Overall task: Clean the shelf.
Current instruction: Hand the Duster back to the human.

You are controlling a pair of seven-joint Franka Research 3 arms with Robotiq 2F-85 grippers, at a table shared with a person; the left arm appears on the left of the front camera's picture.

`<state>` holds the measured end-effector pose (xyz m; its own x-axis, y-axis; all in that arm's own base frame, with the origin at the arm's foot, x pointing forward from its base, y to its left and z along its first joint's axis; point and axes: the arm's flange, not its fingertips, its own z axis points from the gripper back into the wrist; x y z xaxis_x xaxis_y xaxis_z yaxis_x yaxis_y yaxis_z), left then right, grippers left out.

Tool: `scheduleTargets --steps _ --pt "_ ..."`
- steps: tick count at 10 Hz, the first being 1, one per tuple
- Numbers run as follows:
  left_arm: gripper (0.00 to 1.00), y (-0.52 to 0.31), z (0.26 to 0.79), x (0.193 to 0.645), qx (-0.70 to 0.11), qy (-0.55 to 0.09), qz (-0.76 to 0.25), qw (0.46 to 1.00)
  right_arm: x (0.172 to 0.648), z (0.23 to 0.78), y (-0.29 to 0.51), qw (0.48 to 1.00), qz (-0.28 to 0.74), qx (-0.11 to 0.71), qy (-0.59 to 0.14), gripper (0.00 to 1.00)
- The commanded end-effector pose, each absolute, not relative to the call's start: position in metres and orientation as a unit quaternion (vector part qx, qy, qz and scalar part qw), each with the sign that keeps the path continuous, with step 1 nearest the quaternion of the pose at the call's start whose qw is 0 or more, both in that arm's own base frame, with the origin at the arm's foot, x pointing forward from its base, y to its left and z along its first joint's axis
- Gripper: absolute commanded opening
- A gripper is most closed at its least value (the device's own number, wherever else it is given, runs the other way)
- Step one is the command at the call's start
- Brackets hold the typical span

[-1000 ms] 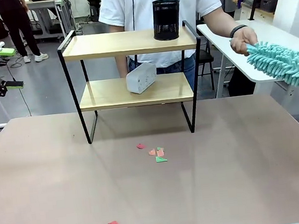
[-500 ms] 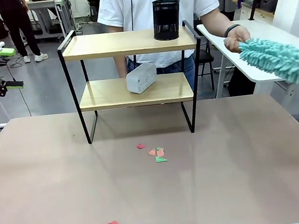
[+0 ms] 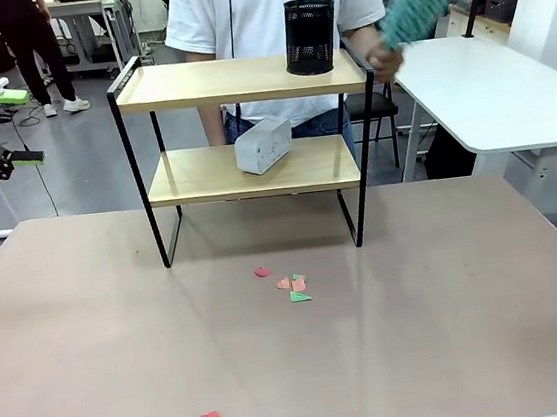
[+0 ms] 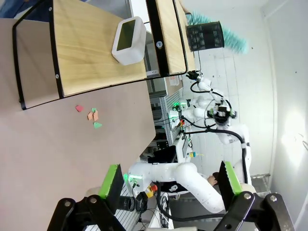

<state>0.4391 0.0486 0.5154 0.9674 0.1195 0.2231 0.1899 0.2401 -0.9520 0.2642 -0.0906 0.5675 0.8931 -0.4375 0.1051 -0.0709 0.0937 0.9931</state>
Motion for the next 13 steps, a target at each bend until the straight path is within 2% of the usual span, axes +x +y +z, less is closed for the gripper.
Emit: scheduleTargets --steps 1,3,4,5,6,13 --pt "1.00 0.046 0.517 0.439 -0.621 -0.134 -0.021 0.772 0.281 0.548 0.004 0.714 -0.036 0.695 -0.082 1.00" --pt "1.00 0.046 0.517 0.439 -0.621 -0.134 -0.021 0.772 0.331 0.520 0.068 0.717 0.009 0.697 0.000 1.00" --pt "1.00 0.046 0.517 0.439 -0.621 -0.134 -0.021 0.772 0.349 0.508 0.089 0.717 0.022 0.696 0.023 1.00" --pt "1.00 0.046 0.517 0.439 -0.621 -0.134 -0.021 0.772 0.360 0.494 0.099 0.742 -0.011 0.670 0.020 1.00" --pt "1.00 0.046 0.517 0.439 -0.621 -0.134 -0.021 0.772 0.314 0.522 0.090 0.720 0.013 0.694 0.012 1.00" --pt "1.00 0.046 0.517 0.439 -0.621 -0.134 -0.021 0.772 0.314 0.522 0.090 0.720 0.013 0.694 0.012 1.00"
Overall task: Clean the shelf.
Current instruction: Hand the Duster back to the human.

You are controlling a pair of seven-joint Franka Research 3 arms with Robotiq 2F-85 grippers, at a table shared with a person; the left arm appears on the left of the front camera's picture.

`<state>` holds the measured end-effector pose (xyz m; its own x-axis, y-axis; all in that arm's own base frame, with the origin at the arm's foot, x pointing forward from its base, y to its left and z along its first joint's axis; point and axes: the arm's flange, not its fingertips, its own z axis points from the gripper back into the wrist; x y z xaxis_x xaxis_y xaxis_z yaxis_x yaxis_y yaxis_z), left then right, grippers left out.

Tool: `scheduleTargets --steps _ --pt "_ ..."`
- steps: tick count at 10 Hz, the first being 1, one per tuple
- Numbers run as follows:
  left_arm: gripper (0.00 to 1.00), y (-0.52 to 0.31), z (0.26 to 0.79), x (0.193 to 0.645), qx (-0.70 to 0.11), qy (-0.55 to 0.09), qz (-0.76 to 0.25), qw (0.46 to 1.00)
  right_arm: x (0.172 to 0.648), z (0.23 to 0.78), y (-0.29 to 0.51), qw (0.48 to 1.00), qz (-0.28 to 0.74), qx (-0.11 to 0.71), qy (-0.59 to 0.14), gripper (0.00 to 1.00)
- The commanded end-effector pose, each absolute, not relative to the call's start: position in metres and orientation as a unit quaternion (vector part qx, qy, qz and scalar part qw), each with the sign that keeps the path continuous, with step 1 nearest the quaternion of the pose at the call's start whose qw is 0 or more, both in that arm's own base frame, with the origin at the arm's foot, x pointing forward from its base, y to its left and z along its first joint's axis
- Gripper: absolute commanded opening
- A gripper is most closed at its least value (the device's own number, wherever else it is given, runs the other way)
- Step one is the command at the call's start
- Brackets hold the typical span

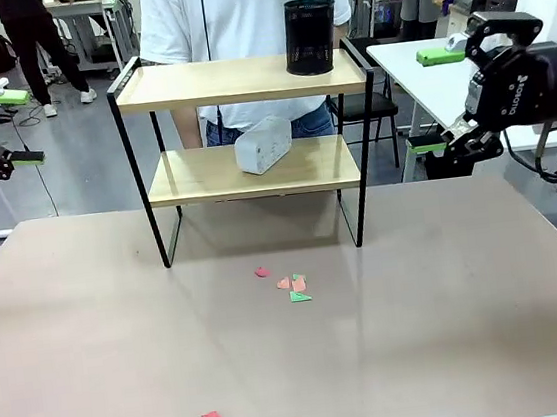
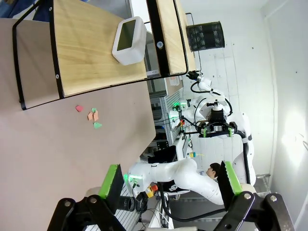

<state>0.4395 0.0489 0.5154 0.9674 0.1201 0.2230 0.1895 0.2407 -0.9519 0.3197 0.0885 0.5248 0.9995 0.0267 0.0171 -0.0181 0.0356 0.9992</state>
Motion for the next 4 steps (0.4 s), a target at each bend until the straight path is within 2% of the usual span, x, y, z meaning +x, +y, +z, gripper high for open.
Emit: scheduleTargets --steps 1,4 --pt "1.00 0.0463 0.5170 0.4386 -0.621 -0.134 -0.021 0.772 0.3145 0.5216 0.0904 0.720 0.013 0.694 0.012 1.00" --pt "1.00 0.0463 0.5170 0.4386 -0.621 -0.134 -0.021 0.772 0.3145 0.5216 0.0904 0.720 0.013 0.694 0.012 1.00"
